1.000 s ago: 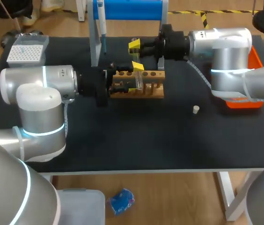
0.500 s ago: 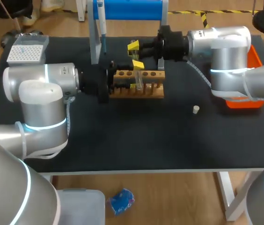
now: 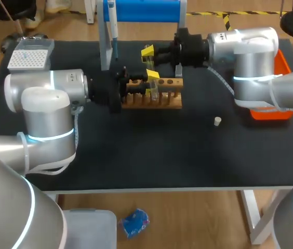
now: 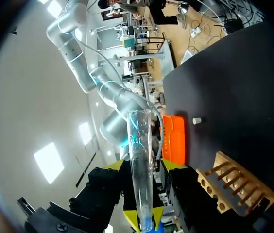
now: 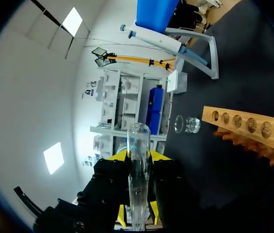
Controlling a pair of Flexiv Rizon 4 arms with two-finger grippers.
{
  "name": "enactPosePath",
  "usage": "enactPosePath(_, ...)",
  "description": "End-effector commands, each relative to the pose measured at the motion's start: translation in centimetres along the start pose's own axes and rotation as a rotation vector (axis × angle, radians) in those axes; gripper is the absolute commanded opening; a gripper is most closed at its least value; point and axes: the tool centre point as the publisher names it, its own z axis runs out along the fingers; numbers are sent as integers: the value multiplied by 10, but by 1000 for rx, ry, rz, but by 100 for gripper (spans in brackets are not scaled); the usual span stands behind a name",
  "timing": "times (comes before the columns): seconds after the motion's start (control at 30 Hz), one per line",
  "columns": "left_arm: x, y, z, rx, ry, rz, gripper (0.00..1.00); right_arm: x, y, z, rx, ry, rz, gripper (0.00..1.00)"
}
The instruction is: Invert the test tube, pick up the pipette, mount the tip to pipette, aspirate from beaker and dispense into the tube, eject the tip, return the pipette, and cap with the stopper.
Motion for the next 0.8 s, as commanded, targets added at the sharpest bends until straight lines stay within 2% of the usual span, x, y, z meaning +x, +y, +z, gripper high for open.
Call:
enactPosePath(0.03,1,0,1,1,0,3,38,0,1,0,6,-3,1,0)
enactPosePath(0.07,1,-1,1,1,0,4,34,0,1,0,6,-3,1,0)
enactPosePath(0.23,1,0,0,-3,-1,-1,0,0,1,0,9,-4,0,0)
enactPosePath(0.37,1,-1,0,-2,-3,-7,0,0,1,1,8,11,2,0)
enactPosePath(0.4,1,-1,0,-2,-3,-7,0,0,0,1,-6,26,-4,11)
enactPosePath(0.43,1,-1,0,-2,-3,-6,0,1,1,2,-8,42,0,100)
enactPosePath(0.67,-11,1,-11,-45,5,-42,0,0,1,-15,-39,-7,-58,100)
enactPosePath(0.77,-18,5,-18,-74,-11,-116,0,1,2,-25,-53,-38,-151,100)
enactPosePath(0.8,-21,6,-20,-81,-10,-147,0,1,3,-30,-62,-62,-221,100)
